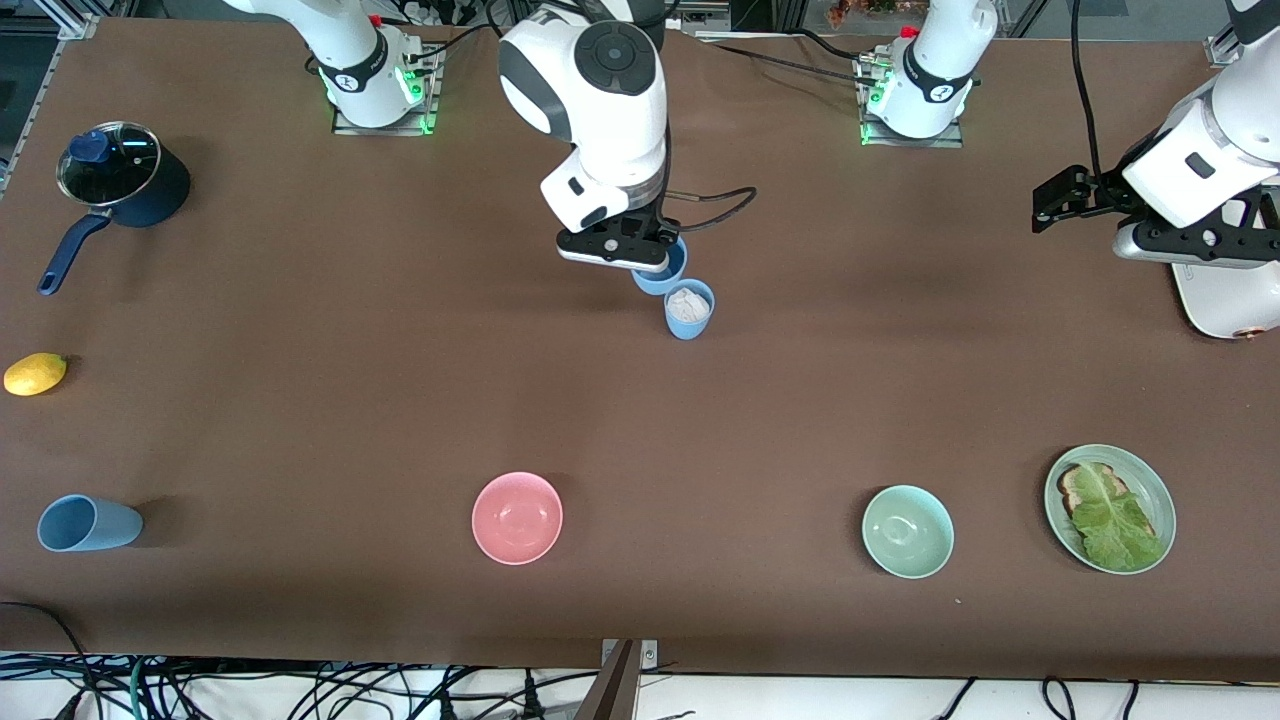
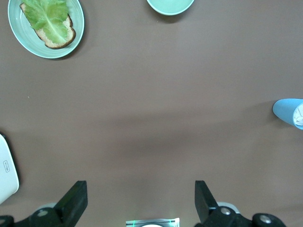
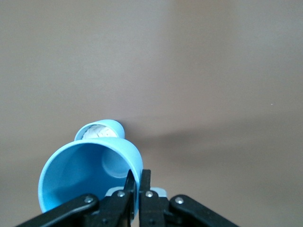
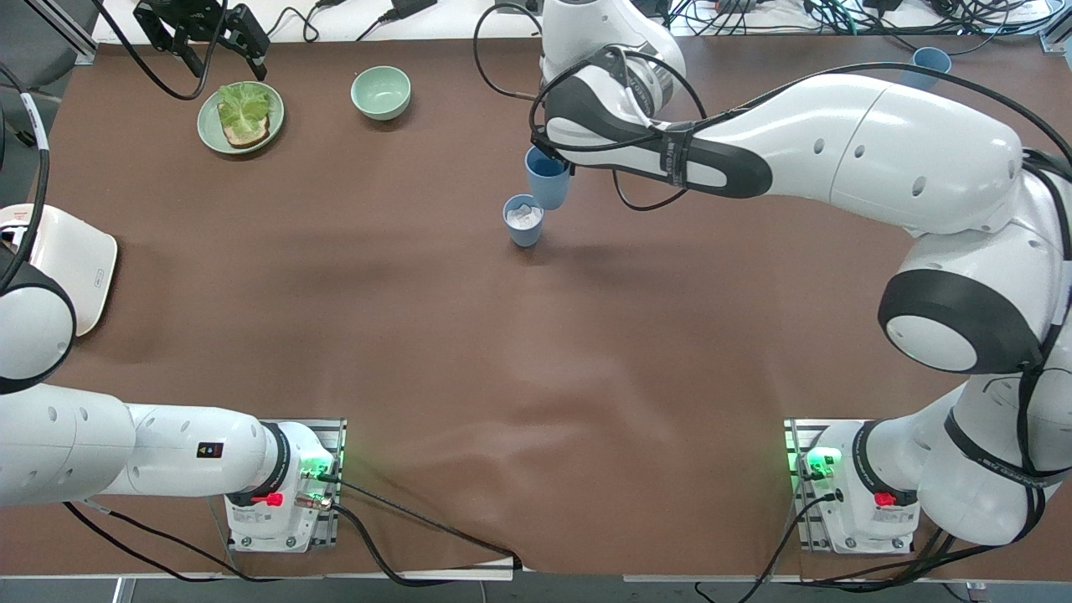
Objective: Stack blue cups with both arms
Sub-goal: 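Lower the held cup into the tissue cup with the right gripper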
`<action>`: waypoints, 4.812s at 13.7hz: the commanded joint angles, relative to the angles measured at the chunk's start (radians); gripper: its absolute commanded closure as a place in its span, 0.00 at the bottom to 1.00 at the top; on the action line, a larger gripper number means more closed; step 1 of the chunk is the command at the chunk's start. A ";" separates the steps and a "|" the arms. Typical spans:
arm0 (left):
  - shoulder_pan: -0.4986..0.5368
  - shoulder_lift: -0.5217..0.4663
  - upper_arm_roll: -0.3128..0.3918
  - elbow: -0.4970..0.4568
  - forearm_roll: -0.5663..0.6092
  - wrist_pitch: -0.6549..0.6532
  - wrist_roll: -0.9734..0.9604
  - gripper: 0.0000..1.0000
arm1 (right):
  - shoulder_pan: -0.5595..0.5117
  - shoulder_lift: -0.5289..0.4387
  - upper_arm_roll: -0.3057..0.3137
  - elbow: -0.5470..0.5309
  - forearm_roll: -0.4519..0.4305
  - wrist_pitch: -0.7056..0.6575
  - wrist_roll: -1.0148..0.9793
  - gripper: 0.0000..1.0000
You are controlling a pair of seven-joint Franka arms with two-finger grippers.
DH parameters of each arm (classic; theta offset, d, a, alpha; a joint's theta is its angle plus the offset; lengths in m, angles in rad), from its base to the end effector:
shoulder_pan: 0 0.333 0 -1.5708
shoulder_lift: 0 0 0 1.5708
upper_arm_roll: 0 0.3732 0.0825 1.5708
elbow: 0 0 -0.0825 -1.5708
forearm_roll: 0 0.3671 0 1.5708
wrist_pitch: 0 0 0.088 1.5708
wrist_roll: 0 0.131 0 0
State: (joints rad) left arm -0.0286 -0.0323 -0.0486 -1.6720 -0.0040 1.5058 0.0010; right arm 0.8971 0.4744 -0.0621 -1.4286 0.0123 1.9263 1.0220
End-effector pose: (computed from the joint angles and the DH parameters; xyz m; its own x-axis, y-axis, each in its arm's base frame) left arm 0.5104 -0.0405 0.6241 0.9880 -0.0775 -0.1335 -0.0778 -0.9970 0.0025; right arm 0.4686 0.5317 0.4571 0.9827 -0.1830 0.0269 -0.1828 -0.9831 -0.0119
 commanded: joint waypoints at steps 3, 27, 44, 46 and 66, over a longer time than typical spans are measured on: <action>0.004 0.003 0.003 0.015 -0.011 -0.019 0.014 0.00 | 0.058 0.081 -0.013 0.088 -0.041 0.003 0.117 1.00; 0.004 0.003 0.003 0.014 -0.011 -0.022 0.014 0.00 | 0.069 0.158 -0.019 0.099 -0.094 0.095 0.171 1.00; 0.004 0.003 0.001 0.014 -0.011 -0.022 0.014 0.00 | 0.069 0.214 -0.028 0.099 -0.141 0.183 0.190 1.00; 0.004 0.003 0.003 0.014 -0.011 -0.022 0.014 0.00 | 0.069 0.214 -0.028 0.097 -0.141 0.183 0.190 1.00; 0.004 0.003 0.003 0.015 -0.011 -0.022 0.014 0.00 | 0.085 0.191 -0.027 0.096 -0.130 0.146 0.179 0.43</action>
State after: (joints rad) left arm -0.0284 -0.0320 -0.0485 -1.6720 -0.0040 1.4975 0.0010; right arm 0.9753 0.6722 -0.0836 -1.3464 -0.1096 2.0940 1.1903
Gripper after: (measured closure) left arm 0.000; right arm 0.485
